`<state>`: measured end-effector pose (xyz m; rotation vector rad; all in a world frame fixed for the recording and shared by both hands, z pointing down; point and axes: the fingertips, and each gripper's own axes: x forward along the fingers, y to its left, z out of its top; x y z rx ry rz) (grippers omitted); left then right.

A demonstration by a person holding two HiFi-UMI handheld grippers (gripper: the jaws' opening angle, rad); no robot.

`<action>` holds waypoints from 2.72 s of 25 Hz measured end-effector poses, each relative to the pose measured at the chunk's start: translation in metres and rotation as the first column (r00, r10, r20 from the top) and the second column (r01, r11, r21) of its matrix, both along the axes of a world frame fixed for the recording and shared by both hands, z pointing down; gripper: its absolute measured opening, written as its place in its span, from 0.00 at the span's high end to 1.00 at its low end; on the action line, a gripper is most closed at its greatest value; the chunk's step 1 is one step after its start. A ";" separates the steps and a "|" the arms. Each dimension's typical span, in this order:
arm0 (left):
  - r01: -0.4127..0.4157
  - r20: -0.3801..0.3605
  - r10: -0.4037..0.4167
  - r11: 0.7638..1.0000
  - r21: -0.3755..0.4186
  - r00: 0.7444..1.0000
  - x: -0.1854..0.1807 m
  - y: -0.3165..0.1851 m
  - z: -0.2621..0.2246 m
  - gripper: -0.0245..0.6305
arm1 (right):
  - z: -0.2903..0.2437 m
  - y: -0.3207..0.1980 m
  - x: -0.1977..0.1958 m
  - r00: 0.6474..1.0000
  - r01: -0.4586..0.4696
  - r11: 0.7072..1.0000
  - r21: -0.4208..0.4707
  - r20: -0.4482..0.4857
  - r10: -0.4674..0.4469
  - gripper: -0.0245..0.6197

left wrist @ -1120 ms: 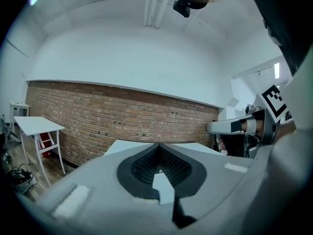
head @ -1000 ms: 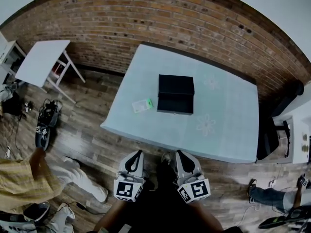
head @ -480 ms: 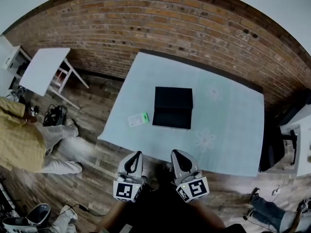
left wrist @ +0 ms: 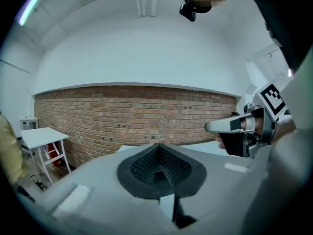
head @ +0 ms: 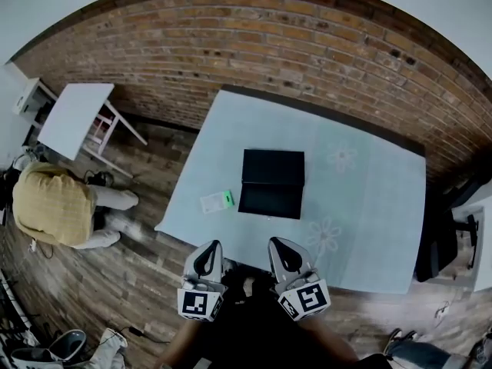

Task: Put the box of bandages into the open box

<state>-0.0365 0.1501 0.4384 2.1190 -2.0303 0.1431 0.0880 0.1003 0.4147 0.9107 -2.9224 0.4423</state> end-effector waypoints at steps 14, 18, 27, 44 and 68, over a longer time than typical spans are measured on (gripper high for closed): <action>-0.096 -0.017 0.096 0.995 -0.015 0.995 -0.047 -0.057 0.019 0.96 | 0.009 -0.044 -0.046 0.998 -0.050 0.999 0.008 -0.045 0.050 0.96; -0.120 -0.049 0.120 0.993 -0.004 0.992 -0.059 -0.070 0.034 0.96 | 0.013 -0.057 -0.064 0.997 -0.044 0.999 0.007 -0.058 0.044 0.96; -0.183 -0.003 0.183 0.979 -0.089 0.983 -0.087 -0.087 0.063 0.97 | 0.027 -0.072 -0.097 0.995 -0.033 0.999 -0.021 -0.095 0.031 0.96; -0.320 0.024 0.340 0.904 -0.284 0.940 -0.115 -0.097 0.135 0.96 | 0.057 -0.085 -0.145 0.986 -0.054 0.996 -0.077 -0.159 0.042 0.96; -0.462 0.055 0.605 0.659 -0.593 0.794 -0.130 -0.092 0.262 0.76 | 0.075 -0.100 -0.164 0.976 -0.080 0.989 -0.127 -0.210 0.052 0.96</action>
